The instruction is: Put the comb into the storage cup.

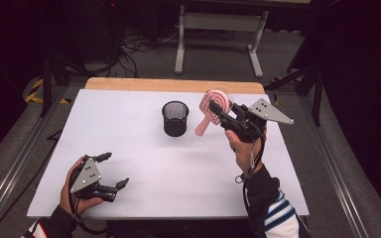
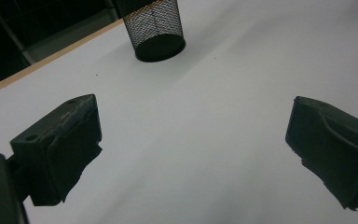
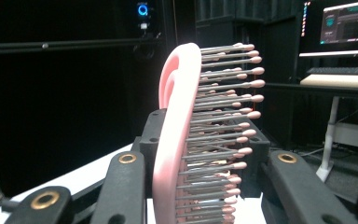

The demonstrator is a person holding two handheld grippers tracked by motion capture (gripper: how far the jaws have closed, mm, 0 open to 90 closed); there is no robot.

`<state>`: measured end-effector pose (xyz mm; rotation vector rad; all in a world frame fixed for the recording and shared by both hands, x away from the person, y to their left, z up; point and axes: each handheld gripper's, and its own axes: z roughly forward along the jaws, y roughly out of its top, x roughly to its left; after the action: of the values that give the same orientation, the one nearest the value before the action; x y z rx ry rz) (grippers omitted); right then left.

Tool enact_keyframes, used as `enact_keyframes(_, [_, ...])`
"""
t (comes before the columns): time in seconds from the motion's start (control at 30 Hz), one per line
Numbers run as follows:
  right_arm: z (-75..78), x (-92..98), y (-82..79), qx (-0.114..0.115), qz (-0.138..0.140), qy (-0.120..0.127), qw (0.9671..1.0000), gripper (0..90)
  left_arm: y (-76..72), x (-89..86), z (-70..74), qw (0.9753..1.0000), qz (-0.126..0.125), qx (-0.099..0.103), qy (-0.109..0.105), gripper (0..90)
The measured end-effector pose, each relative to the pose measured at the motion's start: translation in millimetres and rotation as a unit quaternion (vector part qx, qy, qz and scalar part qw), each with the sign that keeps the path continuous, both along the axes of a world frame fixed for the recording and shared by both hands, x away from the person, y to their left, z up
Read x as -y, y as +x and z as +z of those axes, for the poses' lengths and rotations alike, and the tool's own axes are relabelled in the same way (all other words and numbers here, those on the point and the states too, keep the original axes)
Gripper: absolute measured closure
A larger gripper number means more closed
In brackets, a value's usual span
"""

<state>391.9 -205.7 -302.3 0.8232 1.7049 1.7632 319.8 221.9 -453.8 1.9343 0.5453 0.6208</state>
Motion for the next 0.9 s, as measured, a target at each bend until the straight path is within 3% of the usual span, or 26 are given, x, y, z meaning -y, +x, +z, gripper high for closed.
enact_keyframes(0.47, [24.5,-10.0,29.8,0.017,-0.023,0.012,0.9995,63.3,1.6,-0.8,-1.4,1.0000,-0.005,-0.004,-0.007,4.4])
enact_keyframes(0.9, [37.2,-28.5,46.1,0.031,-0.019,0.027,0.9990,63.4,1.9,-1.6,-1.6,0.9999,-0.005,-0.006,-0.010,4.4])
